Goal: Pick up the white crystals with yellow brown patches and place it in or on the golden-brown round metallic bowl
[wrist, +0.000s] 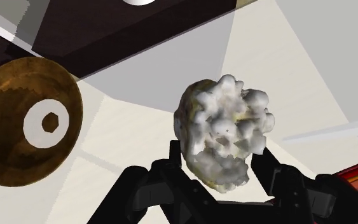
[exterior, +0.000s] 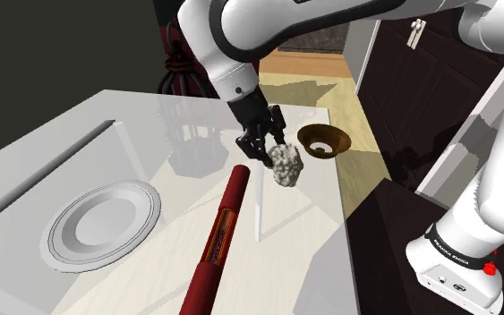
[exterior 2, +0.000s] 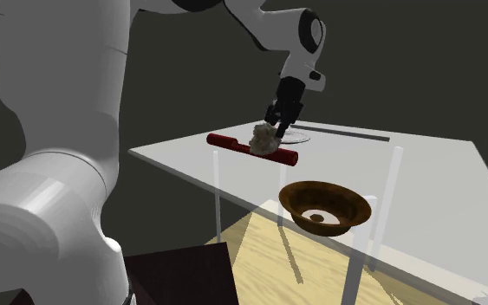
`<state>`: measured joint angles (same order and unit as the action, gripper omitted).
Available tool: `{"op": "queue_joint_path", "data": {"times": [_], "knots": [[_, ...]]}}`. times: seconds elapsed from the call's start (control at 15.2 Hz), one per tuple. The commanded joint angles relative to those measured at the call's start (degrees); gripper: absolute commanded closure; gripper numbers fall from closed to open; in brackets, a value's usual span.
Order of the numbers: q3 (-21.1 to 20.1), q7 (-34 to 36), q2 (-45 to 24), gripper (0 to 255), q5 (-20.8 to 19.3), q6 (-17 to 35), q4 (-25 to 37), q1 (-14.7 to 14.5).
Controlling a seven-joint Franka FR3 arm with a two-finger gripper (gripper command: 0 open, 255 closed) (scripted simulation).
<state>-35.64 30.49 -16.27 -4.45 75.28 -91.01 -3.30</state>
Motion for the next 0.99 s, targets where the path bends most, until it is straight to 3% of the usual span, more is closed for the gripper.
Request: {"op": "queue_joint_path", "data": {"times": [0.0, 0.33, 0.92], "knots": [[-0.07, 0.13, -0.10, 255, 0.02, -1.56, 1.63, -0.18], [-0.22, 0.32, -0.18, 255, 0.10, -5.41, 5.58, -0.52], [4.31, -14.04, 9.10, 255, -1.15, -3.58, -3.88, 8.82]]}}
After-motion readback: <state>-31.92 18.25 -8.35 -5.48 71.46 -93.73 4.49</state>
